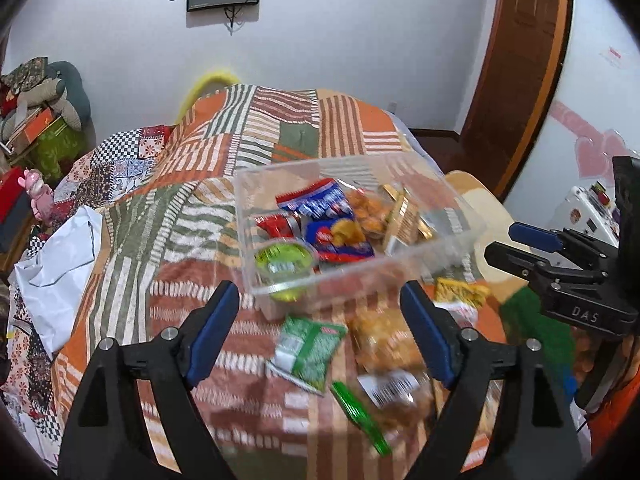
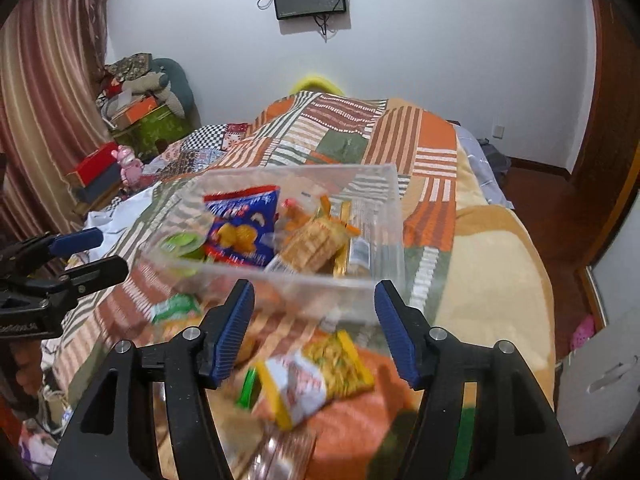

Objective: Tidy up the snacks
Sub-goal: 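Grasp the square bread cake with the left while the right grasps a wrapped biscuit roll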

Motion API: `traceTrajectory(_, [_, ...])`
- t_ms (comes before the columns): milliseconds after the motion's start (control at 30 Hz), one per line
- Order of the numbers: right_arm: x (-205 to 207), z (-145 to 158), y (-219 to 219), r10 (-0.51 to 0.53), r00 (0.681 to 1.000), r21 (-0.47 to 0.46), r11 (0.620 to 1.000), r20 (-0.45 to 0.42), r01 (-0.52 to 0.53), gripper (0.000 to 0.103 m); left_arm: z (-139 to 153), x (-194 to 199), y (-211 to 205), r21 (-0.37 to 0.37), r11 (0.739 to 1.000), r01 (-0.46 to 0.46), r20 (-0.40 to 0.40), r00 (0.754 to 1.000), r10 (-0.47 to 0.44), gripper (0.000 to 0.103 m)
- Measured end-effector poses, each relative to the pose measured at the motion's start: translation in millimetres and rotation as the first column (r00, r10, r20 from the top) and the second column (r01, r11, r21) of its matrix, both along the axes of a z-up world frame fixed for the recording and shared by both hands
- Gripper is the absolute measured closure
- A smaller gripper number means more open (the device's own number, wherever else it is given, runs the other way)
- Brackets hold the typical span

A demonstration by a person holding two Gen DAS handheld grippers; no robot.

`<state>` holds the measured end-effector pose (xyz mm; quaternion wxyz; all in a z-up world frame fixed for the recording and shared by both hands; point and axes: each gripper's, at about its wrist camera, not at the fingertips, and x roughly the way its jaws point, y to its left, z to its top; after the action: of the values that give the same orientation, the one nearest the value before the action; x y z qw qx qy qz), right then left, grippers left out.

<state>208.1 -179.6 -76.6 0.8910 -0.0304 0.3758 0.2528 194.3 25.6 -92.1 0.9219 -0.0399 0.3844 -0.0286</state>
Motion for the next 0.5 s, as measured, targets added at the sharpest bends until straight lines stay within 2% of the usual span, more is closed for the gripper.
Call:
traceTrajectory(200, [-31.9,-15.7,-11.3,0.002,1.0,-0.023,1.0,-0.029,-0.002,0.044,-13.2,-25.1,-22.1,-0.017,0.999,0.047,-0.044,0.998,-0.047,0.018])
traceTrajectory(500, [-63.1,-58.2,-12.6,0.045,0.984,-0.051,0.997,-0.171,-0.055,0.044,-32.3,-50.3,-53.9,-0.018,0.995,0.103,-0.092,0.99,-0.104,0.018])
